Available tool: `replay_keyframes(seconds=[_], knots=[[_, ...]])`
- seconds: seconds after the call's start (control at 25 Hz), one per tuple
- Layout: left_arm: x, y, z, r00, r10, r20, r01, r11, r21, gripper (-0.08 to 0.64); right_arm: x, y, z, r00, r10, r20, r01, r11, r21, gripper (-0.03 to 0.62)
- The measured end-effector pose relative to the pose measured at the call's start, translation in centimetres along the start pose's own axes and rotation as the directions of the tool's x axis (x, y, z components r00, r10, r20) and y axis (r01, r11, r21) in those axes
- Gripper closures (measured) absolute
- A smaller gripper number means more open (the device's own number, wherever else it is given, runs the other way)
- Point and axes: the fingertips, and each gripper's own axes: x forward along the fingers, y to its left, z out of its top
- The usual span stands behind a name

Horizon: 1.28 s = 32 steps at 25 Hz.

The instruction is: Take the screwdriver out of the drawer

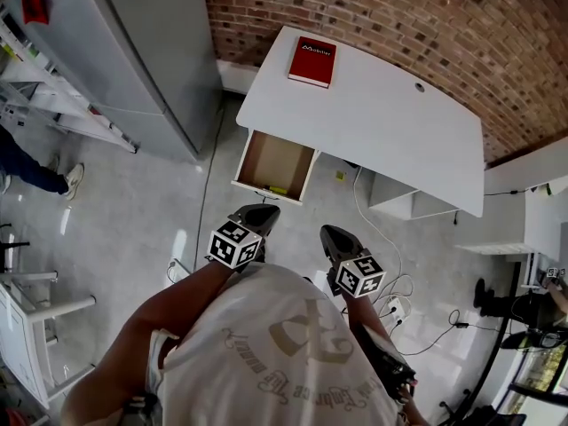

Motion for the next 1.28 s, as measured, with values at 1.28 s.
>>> replay_keyframes(seconds=[1.28], knots=[[-3.3, 14.0, 1.6, 0.979, 0.19, 0.077, -0.178, 0.973, -0.145, 0.552, 12.3, -0.2, 3.0, 0.991, 0.051, -0.124, -0.062, 0.995, -0.081, 0.586]])
